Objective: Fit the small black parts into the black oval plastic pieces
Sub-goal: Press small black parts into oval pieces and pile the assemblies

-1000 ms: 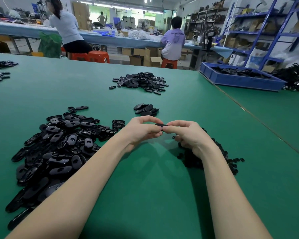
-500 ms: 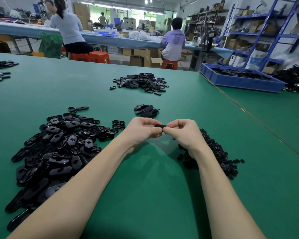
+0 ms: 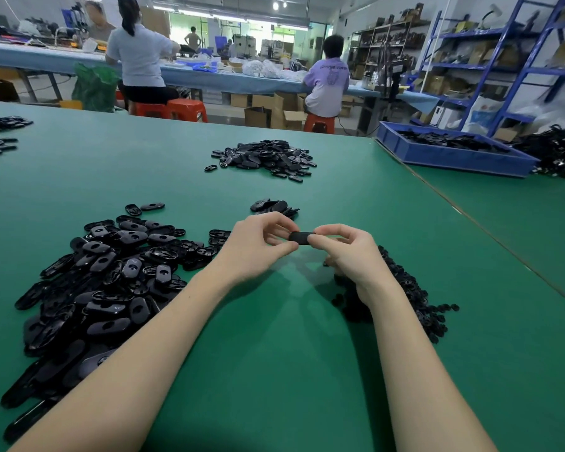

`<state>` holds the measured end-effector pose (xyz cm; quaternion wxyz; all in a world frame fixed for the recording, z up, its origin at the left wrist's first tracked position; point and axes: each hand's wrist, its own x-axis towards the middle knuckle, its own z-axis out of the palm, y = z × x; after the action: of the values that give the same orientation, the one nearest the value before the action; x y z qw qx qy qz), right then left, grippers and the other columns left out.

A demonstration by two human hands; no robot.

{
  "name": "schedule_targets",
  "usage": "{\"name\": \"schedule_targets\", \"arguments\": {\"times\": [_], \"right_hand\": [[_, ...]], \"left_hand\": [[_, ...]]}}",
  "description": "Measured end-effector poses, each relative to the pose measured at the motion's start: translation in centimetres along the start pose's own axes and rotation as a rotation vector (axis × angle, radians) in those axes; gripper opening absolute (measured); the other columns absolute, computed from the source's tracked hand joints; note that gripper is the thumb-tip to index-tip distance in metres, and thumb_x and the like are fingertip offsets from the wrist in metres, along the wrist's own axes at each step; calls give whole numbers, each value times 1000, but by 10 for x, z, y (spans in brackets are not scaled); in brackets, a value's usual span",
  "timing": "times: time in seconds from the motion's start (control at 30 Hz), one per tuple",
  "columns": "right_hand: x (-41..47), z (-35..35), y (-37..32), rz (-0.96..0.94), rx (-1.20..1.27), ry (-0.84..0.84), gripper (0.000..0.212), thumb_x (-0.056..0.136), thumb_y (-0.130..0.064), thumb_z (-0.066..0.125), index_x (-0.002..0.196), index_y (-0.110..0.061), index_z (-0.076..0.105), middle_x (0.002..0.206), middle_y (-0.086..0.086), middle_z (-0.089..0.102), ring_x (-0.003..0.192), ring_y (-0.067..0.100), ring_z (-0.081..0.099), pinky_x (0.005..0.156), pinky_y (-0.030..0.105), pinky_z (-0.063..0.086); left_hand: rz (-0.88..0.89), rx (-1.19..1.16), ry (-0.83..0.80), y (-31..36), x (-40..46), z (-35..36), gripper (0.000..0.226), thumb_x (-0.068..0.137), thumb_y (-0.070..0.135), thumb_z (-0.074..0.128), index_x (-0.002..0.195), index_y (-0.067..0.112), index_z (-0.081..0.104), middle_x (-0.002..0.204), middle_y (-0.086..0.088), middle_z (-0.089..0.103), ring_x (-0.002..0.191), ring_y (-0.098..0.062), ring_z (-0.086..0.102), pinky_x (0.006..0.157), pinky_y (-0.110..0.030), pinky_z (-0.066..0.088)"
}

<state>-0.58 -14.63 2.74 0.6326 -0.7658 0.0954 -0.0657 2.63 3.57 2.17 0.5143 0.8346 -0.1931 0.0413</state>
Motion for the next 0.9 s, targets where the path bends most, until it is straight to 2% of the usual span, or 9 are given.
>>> {"name": "schedule_targets", "arguments": {"times": [0.03,0.1,0.17,0.23,0.33,0.47,0.6,0.7,0.9], "right_hand": [[0,0,0,-8,-5,5,10,84,-30,81,88,-24,74,78,-7,74,49,5,49,44,12,37],[0,2,1,-16,-32,36,17,87,-39,78,91,-24,74,82,-9,78,51,3,52,46,11,39],[1,3,3,-23,-59,63,19,90,-43,73,91,-24,74,82,-12,78,54,4,54,52,15,42],[2,5,4,-43,-81,77,20,92,-43,70,87,-23,74,81,-13,77,57,5,55,61,21,44],[4,5,4,-69,-96,75,23,93,-41,69,83,-22,74,80,-13,77,58,4,55,68,24,48],[4,4,7,-61,-94,53,23,93,-39,68,82,-20,75,78,-14,76,58,2,55,68,23,47],[6,4,9,-65,-82,51,24,93,-39,68,80,-20,75,77,-14,76,51,-3,53,63,22,43],[6,6,9,-66,-93,30,24,94,-38,68,81,-20,75,78,-14,76,53,-2,54,65,23,45],[6,7,9,-88,-115,1,23,93,-38,67,82,-20,76,78,-13,76,62,3,59,70,25,48]], "left_hand": [[21,68,31,-3,0,-1,15,82,22,78,92,31,72,90,15,74,78,-1,68,72,-11,48],[33,210,127,-7,3,1,13,80,32,79,90,35,71,92,20,70,78,-1,64,69,-18,45],[27,364,270,-9,12,4,15,80,39,78,92,36,71,98,19,63,85,-4,60,68,-26,41],[27,463,349,-10,28,8,18,80,42,77,95,34,71,102,14,58,95,-8,55,71,-27,37],[51,590,333,-9,56,18,21,83,42,74,99,28,73,110,4,57,109,-18,50,79,-30,40],[43,771,258,-11,86,31,24,87,43,69,103,25,71,118,0,54,116,-22,45,91,-34,35],[1,847,234,-20,96,40,26,90,42,64,107,24,67,121,-3,53,118,-25,43,94,-36,35],[-7,842,248,-22,95,43,34,89,42,66,116,23,59,124,-4,52,120,-25,43,96,-37,34],[23,708,319,-16,67,43,35,85,38,67,115,24,57,120,-1,54,117,-23,44,93,-36,34]]}}
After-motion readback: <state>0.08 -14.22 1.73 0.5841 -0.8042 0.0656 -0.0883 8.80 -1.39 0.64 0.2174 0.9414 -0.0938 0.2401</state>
